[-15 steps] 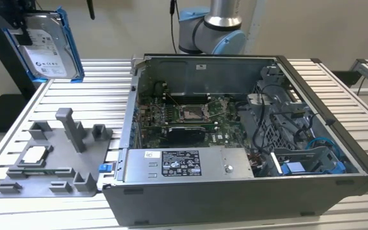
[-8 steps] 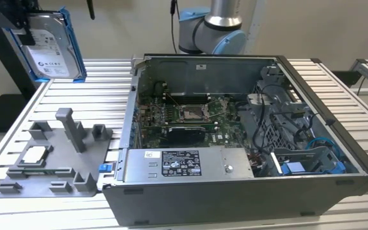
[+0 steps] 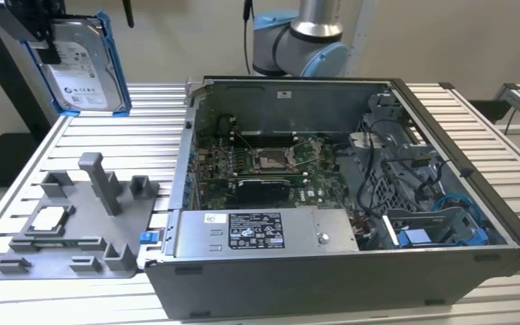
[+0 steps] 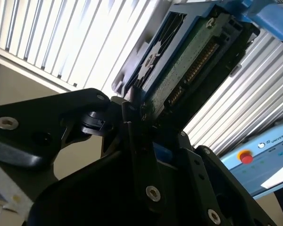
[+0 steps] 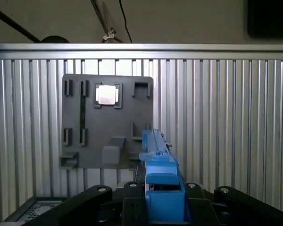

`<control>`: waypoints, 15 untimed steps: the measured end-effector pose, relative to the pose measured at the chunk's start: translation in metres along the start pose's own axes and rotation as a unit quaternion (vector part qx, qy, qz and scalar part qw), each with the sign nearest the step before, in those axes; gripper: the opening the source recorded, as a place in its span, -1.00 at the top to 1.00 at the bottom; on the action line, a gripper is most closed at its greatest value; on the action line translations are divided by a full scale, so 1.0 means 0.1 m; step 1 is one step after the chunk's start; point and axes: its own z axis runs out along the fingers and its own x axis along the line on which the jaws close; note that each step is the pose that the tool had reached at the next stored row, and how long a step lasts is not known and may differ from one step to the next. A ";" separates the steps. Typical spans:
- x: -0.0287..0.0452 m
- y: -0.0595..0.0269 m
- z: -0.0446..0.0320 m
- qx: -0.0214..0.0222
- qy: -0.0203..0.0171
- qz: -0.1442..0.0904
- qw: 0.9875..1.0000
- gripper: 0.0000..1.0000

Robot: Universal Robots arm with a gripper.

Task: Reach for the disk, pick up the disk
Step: 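Pick up the disk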

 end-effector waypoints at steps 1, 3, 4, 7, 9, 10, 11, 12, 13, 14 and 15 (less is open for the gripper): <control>-0.001 -0.018 -0.001 0.000 0.000 0.000 1.000 1.00; -0.001 -0.053 -0.002 0.000 0.000 0.000 1.000 1.00; -0.002 -0.071 -0.002 0.000 0.000 0.000 1.000 1.00; -0.004 -0.127 -0.004 0.000 0.000 0.000 1.000 1.00; -0.005 -0.164 -0.005 0.000 0.000 0.000 1.000 1.00; -0.005 -0.185 -0.006 0.000 0.000 0.000 1.000 1.00; -0.006 -0.204 -0.006 0.000 0.000 0.000 1.000 1.00; -0.006 -0.222 -0.007 0.000 0.000 0.000 1.000 1.00; -0.007 -0.236 -0.007 0.000 0.000 0.000 1.000 1.00; -0.007 -0.248 -0.007 0.000 0.000 0.000 1.000 1.00; -0.007 -0.257 -0.008 0.000 0.000 0.000 1.000 1.00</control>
